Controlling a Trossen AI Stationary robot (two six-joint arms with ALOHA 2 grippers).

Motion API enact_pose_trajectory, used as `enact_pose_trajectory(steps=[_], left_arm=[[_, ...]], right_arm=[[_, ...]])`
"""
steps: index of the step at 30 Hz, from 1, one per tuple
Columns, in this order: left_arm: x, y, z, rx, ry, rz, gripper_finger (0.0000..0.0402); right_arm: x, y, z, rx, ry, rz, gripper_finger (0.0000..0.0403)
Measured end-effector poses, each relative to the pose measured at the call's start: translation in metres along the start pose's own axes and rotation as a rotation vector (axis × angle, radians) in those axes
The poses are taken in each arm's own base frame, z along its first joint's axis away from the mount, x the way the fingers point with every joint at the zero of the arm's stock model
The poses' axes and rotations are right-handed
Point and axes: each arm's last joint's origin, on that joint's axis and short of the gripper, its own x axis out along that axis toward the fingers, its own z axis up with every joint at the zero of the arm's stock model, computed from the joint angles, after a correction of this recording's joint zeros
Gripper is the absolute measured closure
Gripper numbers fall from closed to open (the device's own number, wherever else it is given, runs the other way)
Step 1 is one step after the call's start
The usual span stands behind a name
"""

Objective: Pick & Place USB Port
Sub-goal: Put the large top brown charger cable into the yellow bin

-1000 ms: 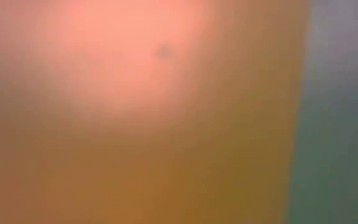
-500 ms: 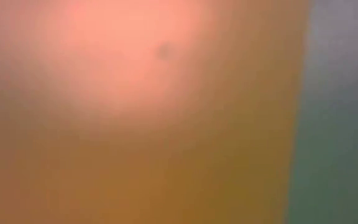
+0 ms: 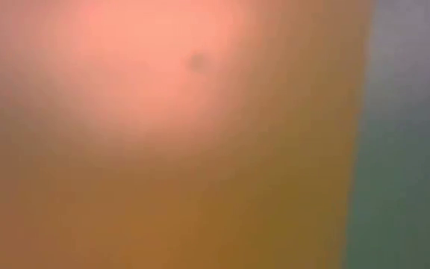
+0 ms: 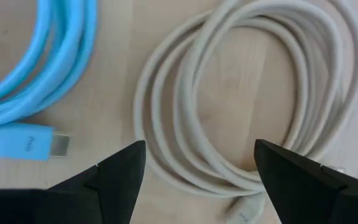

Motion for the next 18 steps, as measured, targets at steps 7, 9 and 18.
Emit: enact_pose_trajectory(steps=[7, 9, 18], left_arm=[[0.000, 0.000, 0.000, -0.004, 0.000, 0.001, 0.0392], [0.000, 0.000, 0.000, -0.010, 0.001, 0.000, 0.0392], [-0.002, -0.001, -0.002, -0.031, 0.017, -0.011, 0.0392]], right_arm=[[0.027, 0.007, -0.001, -0.027, 0.087, 0.068, 0.0108], [0.036, 0.010, -0.001, -0.041, 0.113, 0.083, 0.0108], [0.046, 0.019, 0.001, -0.087, 0.153, 0.092, 0.0123]])
